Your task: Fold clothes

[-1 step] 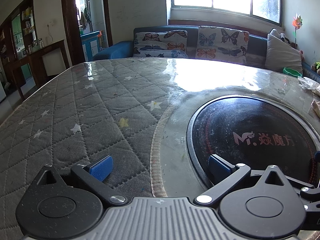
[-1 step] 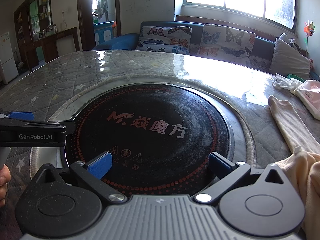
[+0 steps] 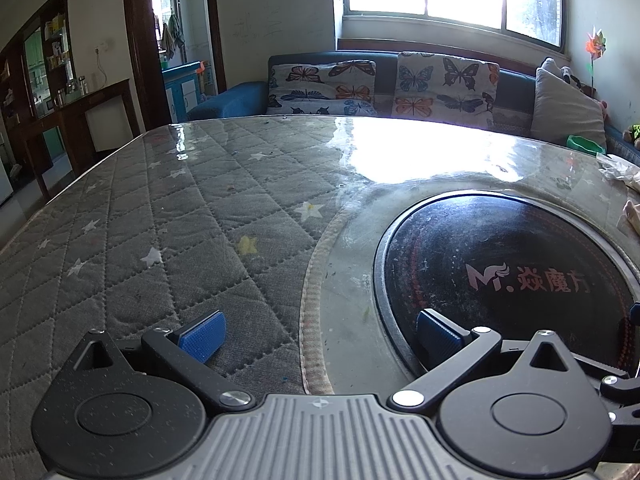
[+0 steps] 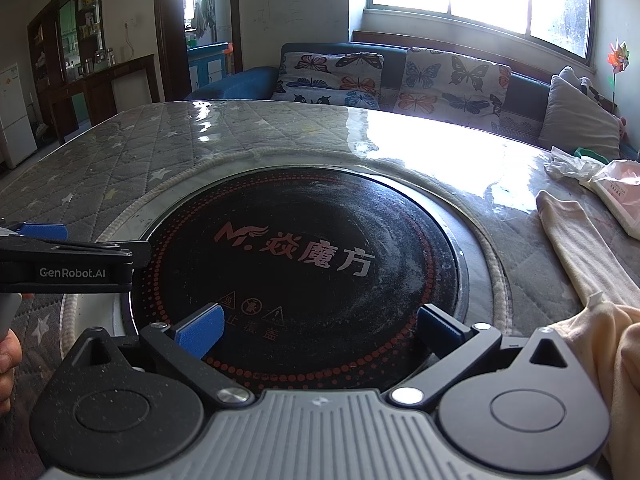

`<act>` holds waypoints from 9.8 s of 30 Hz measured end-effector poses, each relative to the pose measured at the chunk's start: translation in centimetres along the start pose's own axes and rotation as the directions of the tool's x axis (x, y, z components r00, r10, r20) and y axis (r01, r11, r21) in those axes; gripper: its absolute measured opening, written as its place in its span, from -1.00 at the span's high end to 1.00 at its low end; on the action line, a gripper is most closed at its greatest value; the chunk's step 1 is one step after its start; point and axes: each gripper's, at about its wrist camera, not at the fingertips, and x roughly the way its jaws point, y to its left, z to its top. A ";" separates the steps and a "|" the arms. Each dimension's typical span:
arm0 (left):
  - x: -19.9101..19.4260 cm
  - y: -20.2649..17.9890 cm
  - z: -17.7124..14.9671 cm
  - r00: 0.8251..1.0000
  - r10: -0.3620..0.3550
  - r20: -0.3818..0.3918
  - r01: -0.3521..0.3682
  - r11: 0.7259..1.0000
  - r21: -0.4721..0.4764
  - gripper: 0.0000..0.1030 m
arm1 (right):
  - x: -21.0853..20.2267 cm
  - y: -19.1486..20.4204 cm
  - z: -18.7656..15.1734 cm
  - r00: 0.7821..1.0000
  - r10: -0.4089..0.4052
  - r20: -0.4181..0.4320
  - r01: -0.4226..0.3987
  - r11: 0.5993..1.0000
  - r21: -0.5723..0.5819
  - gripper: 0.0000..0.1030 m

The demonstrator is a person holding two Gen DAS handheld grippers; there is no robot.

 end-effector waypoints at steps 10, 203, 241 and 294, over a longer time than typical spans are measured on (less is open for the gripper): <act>-1.3 0.3 0.8 0.999 -0.042 0.007 0.042 0.999 0.017 -1.00 | -2.6 -0.6 -0.3 1.000 0.007 0.024 -0.007 1.000 -0.027 -1.00; -5.6 -11.1 1.1 0.760 -0.631 -0.156 0.648 0.715 0.263 0.86 | -22.4 -22.7 -13.0 0.869 -0.494 -0.028 0.493 0.859 0.136 0.92; -6.2 -7.2 0.7 0.775 -0.611 -0.163 0.631 0.762 0.145 0.86 | -22.2 -18.8 -11.8 0.942 -0.333 -0.025 0.333 0.930 0.154 0.12; -3.6 -6.3 1.0 0.842 -0.504 -0.193 0.540 0.782 0.313 0.11 | -20.6 -17.3 -11.5 0.995 -0.036 -0.094 0.059 0.965 0.257 0.42</act>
